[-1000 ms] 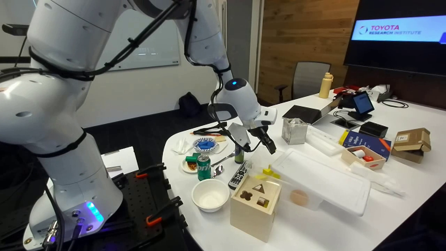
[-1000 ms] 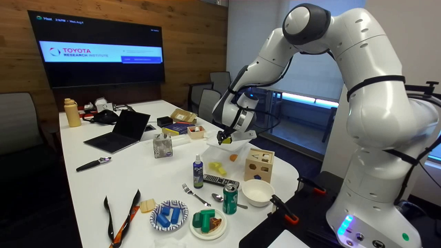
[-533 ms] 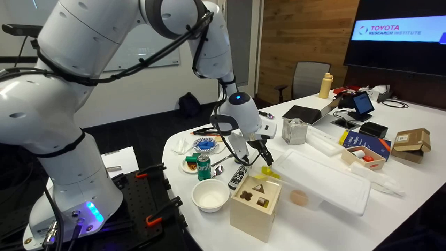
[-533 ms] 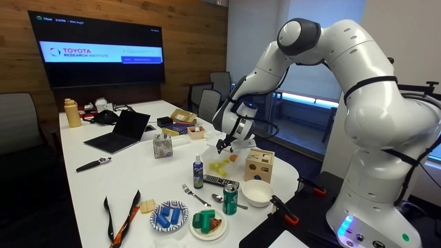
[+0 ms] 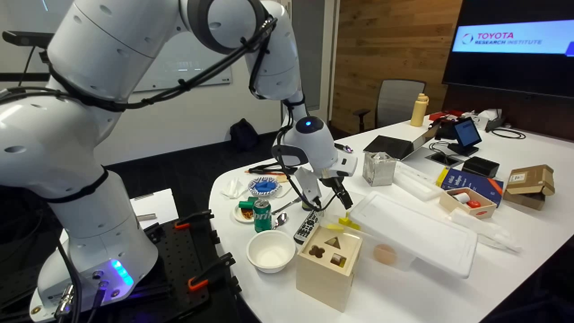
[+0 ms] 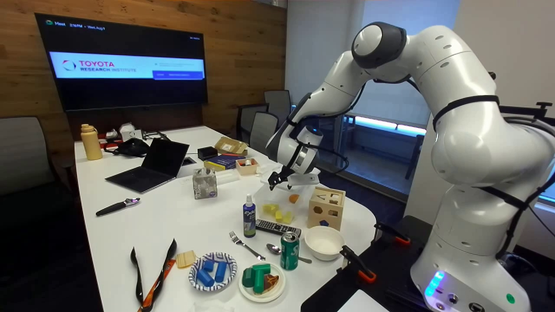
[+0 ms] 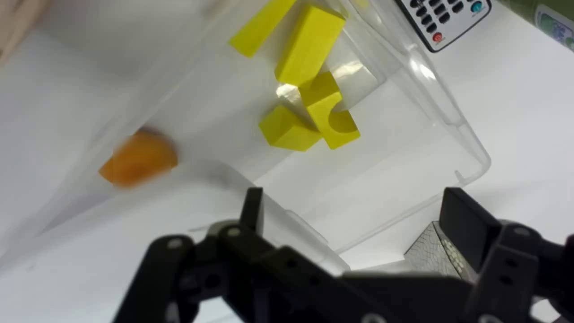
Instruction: Remove the yellow block from the white bowl and put it in the clear container.
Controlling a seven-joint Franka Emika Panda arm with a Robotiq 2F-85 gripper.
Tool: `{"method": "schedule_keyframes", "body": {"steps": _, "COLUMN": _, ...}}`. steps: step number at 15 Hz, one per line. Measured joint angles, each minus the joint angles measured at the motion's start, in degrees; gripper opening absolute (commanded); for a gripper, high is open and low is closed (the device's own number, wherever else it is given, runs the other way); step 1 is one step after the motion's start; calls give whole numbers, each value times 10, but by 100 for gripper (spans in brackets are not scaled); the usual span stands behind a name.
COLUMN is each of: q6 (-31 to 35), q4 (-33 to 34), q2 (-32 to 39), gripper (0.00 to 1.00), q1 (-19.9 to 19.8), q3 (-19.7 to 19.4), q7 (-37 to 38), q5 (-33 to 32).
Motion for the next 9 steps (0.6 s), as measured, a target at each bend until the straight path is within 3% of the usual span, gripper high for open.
{"method": "schedule_keyframes", "body": {"steps": 4, "q6": 0, "q4": -33, "q2": -51, "gripper": 100, "q1": -12, "q3": 24, "q7": 0, "q5": 7}}
{"method": "schedule_keyframes", "body": {"steps": 9, "q6": -17, "q4": -106, "q2": -144, "gripper": 100, "q1": -10, "q3": 19, "q7": 0, "q5": 46}}
